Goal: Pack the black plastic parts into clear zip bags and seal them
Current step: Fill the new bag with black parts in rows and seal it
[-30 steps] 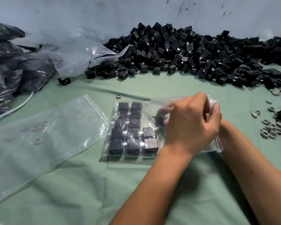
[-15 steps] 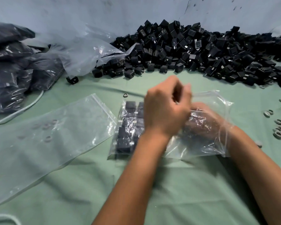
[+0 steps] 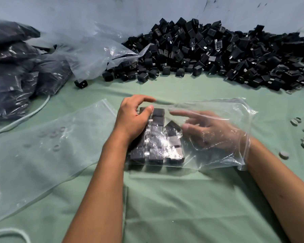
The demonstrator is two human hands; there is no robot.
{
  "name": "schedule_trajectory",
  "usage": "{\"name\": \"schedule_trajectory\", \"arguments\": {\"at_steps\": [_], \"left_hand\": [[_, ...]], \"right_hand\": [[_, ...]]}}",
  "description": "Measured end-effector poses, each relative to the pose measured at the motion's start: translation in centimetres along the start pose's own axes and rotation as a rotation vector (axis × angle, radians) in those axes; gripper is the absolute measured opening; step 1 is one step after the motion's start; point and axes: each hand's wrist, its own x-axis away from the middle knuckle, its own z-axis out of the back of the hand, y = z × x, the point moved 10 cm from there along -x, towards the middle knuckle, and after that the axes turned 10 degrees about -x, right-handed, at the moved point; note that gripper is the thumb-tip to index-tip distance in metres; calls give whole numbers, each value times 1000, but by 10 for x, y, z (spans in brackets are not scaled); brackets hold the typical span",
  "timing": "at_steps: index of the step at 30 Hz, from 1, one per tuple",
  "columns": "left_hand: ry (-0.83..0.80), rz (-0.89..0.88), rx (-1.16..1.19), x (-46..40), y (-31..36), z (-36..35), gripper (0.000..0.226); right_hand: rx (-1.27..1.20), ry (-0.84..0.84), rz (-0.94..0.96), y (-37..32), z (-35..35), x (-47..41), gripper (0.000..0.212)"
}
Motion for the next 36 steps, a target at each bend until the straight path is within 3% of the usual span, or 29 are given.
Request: {"name": "schedule_trajectory", "arguments": {"at_steps": [9, 11, 14, 19, 24, 28, 34, 36], "left_hand": [[-103, 47, 15, 0, -13, -15, 25], [-100, 39, -14, -1, -14, -16, 26], [-131, 8, -90, -2, -14, -21, 32], [-162, 27, -94, -3, -18, -25, 37], [-160, 54, -22, -2, -18, -26, 34], [-166, 69, 4, -1, -19, -26, 36], [-141, 48, -22, -2, -18, -24, 35], [-140, 54, -4, -2, -19, -24, 35]], "right_hand": [[82, 120, 55, 2, 6, -6, 34], [94, 135, 91, -5, 4, -4, 43], [387, 91, 176, -15, -5, -2, 49], [130, 7, 5, -3, 3, -11, 21], [29, -69, -30, -9, 0, -20, 22], [-142, -58, -147, 8, 4, -25, 43], [-173, -105, -211, 24, -4, -28, 21], [-167, -126, -218, 18, -6, -24, 25]]}}
